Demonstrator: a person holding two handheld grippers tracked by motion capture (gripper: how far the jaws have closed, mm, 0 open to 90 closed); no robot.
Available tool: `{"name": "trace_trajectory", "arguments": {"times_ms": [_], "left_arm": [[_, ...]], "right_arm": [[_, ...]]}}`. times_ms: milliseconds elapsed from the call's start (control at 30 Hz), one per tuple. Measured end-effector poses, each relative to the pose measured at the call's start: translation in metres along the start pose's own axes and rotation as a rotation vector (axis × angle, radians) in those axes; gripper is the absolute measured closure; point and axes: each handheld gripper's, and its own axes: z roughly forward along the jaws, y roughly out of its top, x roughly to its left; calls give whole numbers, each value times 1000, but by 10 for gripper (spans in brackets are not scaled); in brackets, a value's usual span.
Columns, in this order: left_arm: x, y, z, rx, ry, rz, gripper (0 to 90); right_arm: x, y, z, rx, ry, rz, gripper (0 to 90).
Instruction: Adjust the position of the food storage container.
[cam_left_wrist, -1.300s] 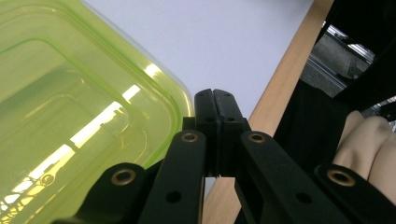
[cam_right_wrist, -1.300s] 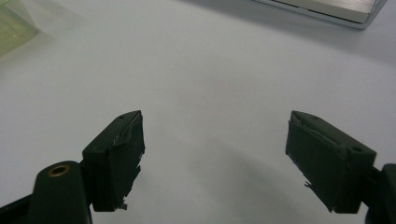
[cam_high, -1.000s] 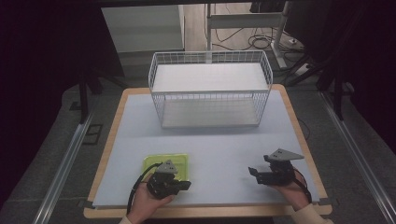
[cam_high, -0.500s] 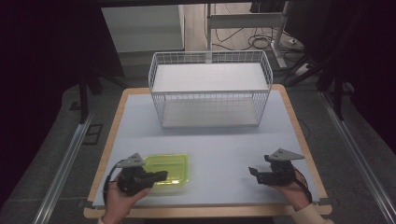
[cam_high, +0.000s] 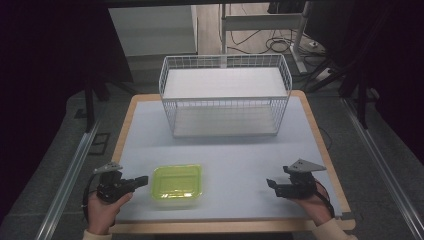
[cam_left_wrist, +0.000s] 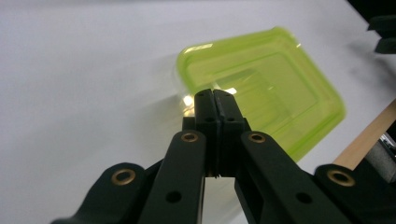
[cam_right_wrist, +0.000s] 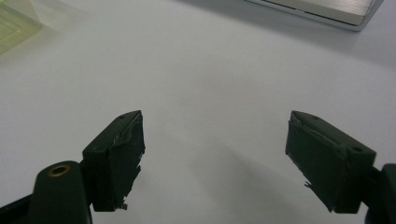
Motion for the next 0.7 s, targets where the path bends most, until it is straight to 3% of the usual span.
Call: {"name": "trace_trajectory", "arguments": {"times_ms": [400,700], "left_arm": [[11,-11,20,85,-10,-29,900],[9,-12,36,130,-33,-21,900]], "right_arm": [[0,0,0,1,-4,-6,197],[1,0,0,2,-6,-11,197]]}}
